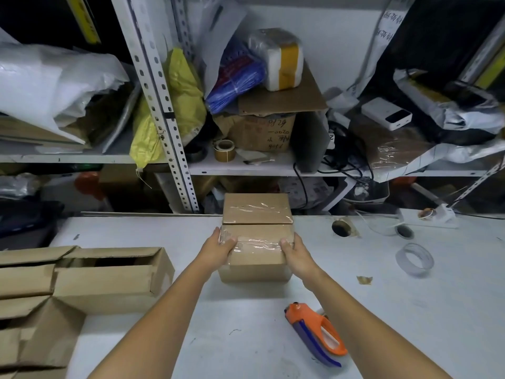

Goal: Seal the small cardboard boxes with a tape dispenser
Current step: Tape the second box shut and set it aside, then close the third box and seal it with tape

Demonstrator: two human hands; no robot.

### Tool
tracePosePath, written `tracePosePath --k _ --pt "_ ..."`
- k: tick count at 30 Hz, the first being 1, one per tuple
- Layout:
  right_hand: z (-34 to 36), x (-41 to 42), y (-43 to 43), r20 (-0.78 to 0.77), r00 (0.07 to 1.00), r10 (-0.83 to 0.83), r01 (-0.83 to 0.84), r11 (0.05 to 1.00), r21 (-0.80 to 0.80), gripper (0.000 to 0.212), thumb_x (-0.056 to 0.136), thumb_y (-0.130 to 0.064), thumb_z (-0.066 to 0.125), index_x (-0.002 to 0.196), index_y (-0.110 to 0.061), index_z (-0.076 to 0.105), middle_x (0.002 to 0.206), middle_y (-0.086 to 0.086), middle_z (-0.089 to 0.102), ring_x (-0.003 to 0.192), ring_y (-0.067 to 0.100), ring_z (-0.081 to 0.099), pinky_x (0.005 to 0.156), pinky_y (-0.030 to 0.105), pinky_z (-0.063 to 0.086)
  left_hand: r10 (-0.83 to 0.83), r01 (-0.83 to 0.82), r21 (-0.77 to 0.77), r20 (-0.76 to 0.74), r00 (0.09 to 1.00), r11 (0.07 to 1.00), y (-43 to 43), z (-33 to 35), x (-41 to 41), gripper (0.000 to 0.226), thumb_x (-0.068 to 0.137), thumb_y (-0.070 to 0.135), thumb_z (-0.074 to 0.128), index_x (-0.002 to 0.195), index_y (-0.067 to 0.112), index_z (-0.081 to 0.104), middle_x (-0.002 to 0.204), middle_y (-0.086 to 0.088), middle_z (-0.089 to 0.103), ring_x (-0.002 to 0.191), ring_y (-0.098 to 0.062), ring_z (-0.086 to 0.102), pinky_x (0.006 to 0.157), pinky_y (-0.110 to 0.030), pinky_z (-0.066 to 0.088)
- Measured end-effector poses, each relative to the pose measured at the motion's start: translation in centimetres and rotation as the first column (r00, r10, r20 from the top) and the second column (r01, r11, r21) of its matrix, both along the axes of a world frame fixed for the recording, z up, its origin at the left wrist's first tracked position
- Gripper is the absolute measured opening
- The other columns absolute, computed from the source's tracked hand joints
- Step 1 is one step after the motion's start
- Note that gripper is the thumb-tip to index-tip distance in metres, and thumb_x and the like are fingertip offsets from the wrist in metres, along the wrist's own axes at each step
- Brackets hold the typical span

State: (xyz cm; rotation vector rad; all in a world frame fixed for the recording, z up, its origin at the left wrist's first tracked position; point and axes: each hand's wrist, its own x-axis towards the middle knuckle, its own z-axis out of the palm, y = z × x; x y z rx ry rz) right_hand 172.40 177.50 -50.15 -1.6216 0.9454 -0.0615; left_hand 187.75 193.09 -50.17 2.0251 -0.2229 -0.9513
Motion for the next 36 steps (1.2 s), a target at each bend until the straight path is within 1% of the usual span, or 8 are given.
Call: tracePosePath --k 4,7,11,15,21,26,30,36 --pt "0.3 0.3 -0.3 -0.116 0.993 0.017 -0.030 0.993 -0.113 0.047 0.105 -0.037 0.040 0.145 -0.012 0.034 0.139 0.009 0.053 0.125 0.027 0.051 0.105 0.039 0.041 -0.008 -0.002 0.094 0.106 0.994 0.996 1.0 1.2 -0.3 0.081 0.096 0.047 0.056 0.159 0.018 0.013 0.162 -0.008 0.024 0.145 -0.031 0.031 0.113 -0.040 0.033" --pt "1.8 0.5 -0.3 -0.237 0.971 0.033 -0.090 0.968 -0.235 0.046 0.103 -0.037 0.044 0.136 -0.006 0.042 0.134 0.014 0.056 0.120 0.031 0.054 0.098 0.037 0.044 -0.063 0.036 0.141 0.196 0.979 0.989 1.7 2.7 -0.7 0.070 0.099 0.041 0.053 0.157 0.017 0.021 0.161 -0.007 0.028 0.145 -0.030 0.032 0.112 -0.038 0.034" --pt "5.1 0.0 -0.2 -0.371 0.928 -0.003 -0.174 0.880 -0.442 0.058 0.101 -0.036 0.050 0.147 -0.005 0.033 0.141 0.016 0.051 0.127 0.034 0.051 0.099 0.039 0.043 -0.174 0.130 0.165 0.289 0.941 0.978 3.3 4.5 -1.1 0.055 0.102 0.034 0.051 0.152 0.016 0.036 0.155 -0.006 0.039 0.138 -0.026 0.042 0.103 -0.030 0.038" --pt "8.3 -0.8 1.0 -0.383 0.921 0.069 -0.259 0.843 -0.472 0.046 0.101 -0.033 0.051 0.139 -0.008 0.048 0.133 0.014 0.058 0.119 0.031 0.056 0.093 0.036 0.045 -0.262 0.202 0.196 0.361 0.895 0.960 5.4 6.8 -1.6 0.050 0.101 0.034 0.051 0.148 0.017 0.044 0.150 -0.004 0.046 0.134 -0.026 0.046 0.101 -0.033 0.042" --pt "13.0 -2.6 5.7 -0.437 0.857 0.272 -0.484 0.715 -0.505 0.052 0.100 -0.041 0.050 0.146 -0.018 0.045 0.142 0.007 0.054 0.127 0.026 0.052 0.104 0.039 0.043 -0.361 0.237 0.303 0.470 0.806 0.923 9.8 10.9 -3.8 0.046 0.100 0.037 0.050 0.143 0.020 0.048 0.146 -0.002 0.050 0.133 -0.025 0.047 0.108 -0.038 0.040" --pt "15.2 -3.4 9.6 -0.407 0.824 0.394 -0.564 0.639 -0.523 0.049 0.100 -0.040 0.051 0.143 -0.017 0.048 0.141 0.008 0.055 0.126 0.027 0.053 0.103 0.039 0.044 -0.275 0.132 0.301 0.504 0.818 0.944 15.1 14.0 -6.8 0.044 0.100 0.034 0.051 0.141 0.020 0.050 0.143 -0.004 0.053 0.129 -0.025 0.051 0.105 -0.040 0.044" --pt "15.8 -3.1 13.8 -0.360 0.780 0.512 -0.623 0.577 -0.529 0.035 0.099 -0.033 0.053 0.127 -0.014 0.061 0.127 0.011 0.063 0.119 0.032 0.057 0.096 0.036 0.045 -0.189 0.032 0.312 0.489 0.852 0.950 21.1 16.3 -9.9 0.043 0.100 0.027 0.048 0.142 0.018 0.051 0.143 -0.004 0.054 0.128 -0.027 0.051 0.105 -0.040 0.043" --pt "15.5 -2.4 23.6 -0.359 0.682 0.637 -0.709 0.457 -0.536 0.048 0.098 -0.043 0.052 0.136 -0.014 0.054 0.134 0.011 0.060 0.120 0.029 0.056 0.101 0.043 0.046 -0.071 -0.133 0.350 0.515 0.854 0.927 32.6 18.1 -12.6 0.039 0.097 0.033 0.053 0.132 0.017 0.057 0.130 -0.003 0.062 0.116 -0.025 0.058 0.097 -0.040 0.049"
